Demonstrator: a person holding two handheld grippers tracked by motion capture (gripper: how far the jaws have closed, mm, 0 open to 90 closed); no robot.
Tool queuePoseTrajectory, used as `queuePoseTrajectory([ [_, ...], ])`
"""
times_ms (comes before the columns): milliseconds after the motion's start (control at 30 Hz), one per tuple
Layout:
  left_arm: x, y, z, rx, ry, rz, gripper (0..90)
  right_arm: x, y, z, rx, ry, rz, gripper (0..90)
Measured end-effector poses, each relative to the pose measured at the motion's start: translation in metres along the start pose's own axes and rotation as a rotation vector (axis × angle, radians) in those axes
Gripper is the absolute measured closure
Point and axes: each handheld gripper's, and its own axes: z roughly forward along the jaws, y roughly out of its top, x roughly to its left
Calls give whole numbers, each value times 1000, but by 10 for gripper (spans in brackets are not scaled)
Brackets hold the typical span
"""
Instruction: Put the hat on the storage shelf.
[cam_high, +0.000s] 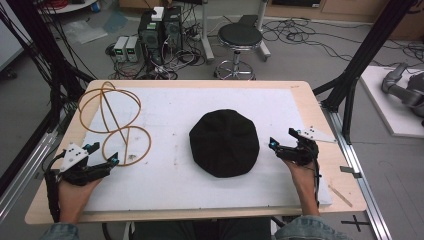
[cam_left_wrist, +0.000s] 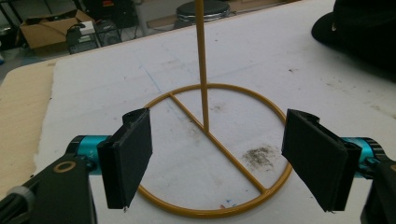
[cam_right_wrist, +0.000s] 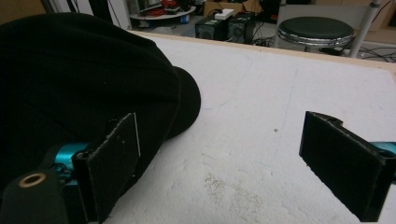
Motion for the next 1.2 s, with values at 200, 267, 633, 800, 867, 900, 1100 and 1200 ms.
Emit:
queuePoseTrajectory([
  [200, 0, -1, 0, -4, -3, 0, 259, 0, 1, 1, -3, 1, -4, 119],
  [267, 0, -1, 0, -2, 0, 3, 259, 1, 2, 0, -2, 4, 4, 119],
  [633, 0, -1, -1, -6, 15, 13, 258, 0, 3, -1, -18, -2, 6, 119],
  [800, 0, -1, 0, -1, 14, 12, 258, 1, 4, -2, -25, -8, 20, 119],
  [867, 0, -2, 0, 0, 13, 11, 258, 3, 5, -2, -42, -8, 15, 119],
  [900, 0, -2, 0, 0, 12, 10, 258, 4, 6, -2, -47, -11, 16, 119],
  [1100, 0, -2, 0, -6, 12, 4, 253, 12, 12, 1, -81, 38, 26, 118],
  [1200, 0, -2, 0, -4, 13, 3, 253, 24, 16, 6, -78, 52, 6, 118],
])
